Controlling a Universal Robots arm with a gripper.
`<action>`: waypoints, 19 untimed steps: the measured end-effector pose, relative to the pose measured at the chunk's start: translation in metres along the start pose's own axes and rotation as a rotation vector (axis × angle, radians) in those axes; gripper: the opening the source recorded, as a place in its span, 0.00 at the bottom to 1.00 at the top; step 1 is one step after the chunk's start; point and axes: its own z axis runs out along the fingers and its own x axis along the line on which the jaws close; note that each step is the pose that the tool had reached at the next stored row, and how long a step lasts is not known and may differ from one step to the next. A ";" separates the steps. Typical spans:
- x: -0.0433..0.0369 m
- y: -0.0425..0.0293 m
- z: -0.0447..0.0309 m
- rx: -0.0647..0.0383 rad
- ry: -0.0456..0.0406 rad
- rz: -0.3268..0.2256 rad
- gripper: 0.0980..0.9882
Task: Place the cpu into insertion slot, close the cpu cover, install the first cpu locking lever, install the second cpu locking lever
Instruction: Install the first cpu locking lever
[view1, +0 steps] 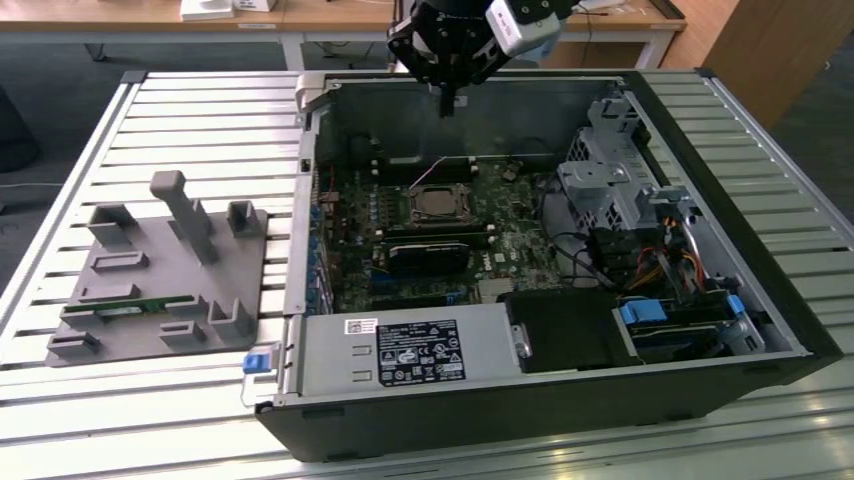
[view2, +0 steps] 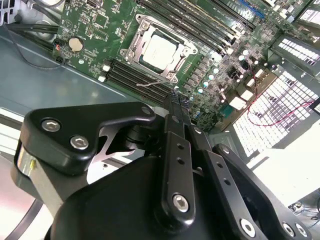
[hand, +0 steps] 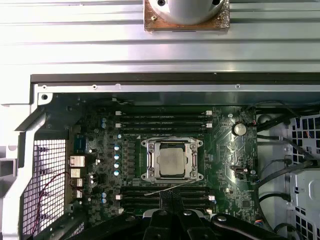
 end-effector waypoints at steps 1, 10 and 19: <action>0.0000 0.0000 0.0001 0.000 0.0000 0.000 0.01; 0.0115 0.0011 0.0136 0.000 -0.0097 -0.001 0.01; 0.0148 0.0083 0.0307 0.000 -0.0144 -0.002 0.01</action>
